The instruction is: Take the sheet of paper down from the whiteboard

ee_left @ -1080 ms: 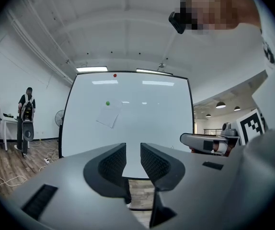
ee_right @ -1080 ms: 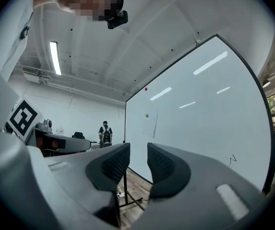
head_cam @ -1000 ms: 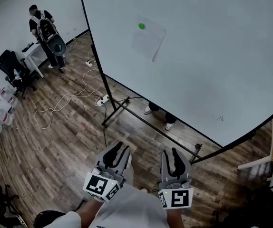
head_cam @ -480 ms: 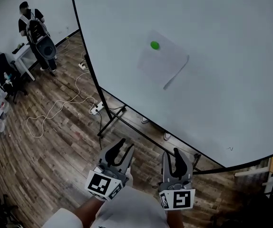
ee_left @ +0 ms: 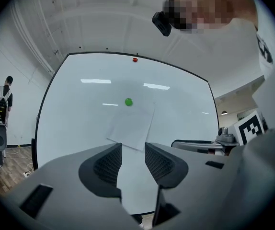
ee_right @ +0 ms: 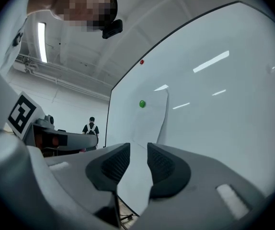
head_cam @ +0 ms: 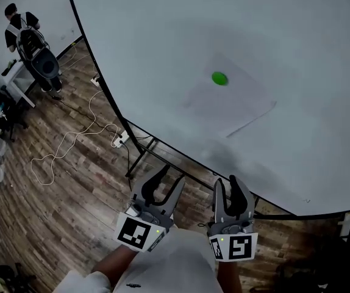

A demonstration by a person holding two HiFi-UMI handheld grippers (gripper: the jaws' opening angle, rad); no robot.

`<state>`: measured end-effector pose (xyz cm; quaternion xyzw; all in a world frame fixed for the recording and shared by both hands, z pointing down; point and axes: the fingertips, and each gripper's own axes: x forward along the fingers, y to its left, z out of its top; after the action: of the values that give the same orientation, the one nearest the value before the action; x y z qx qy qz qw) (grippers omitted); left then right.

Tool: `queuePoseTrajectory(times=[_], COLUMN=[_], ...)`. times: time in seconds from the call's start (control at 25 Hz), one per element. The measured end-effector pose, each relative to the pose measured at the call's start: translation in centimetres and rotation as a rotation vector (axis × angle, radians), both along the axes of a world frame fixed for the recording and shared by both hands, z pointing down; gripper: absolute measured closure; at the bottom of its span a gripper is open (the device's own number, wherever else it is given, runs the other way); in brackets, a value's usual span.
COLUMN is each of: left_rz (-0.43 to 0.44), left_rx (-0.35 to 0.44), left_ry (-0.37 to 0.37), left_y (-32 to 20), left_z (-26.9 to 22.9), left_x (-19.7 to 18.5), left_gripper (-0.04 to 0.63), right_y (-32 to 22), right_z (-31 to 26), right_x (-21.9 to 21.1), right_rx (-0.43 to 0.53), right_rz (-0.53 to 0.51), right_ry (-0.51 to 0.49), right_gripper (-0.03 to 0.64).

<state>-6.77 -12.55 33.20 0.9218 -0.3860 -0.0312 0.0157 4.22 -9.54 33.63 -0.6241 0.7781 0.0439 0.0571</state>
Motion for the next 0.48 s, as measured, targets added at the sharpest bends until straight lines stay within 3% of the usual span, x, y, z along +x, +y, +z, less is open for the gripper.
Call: queuePoseTrajectory(times=[0.48], left_rz=[0.014], left_rx=[-0.003], left_ry=[-0.022], left_y=[-3.4], left_z=[-1.2], left_x=[1.7], left_gripper=[0.460], right_y=[-3.8], right_z=[-1.4], right_x=[1.9], right_rx=[-0.016], right_rz=[0.011], right_ry=[-0.008], right_gripper=[0.509])
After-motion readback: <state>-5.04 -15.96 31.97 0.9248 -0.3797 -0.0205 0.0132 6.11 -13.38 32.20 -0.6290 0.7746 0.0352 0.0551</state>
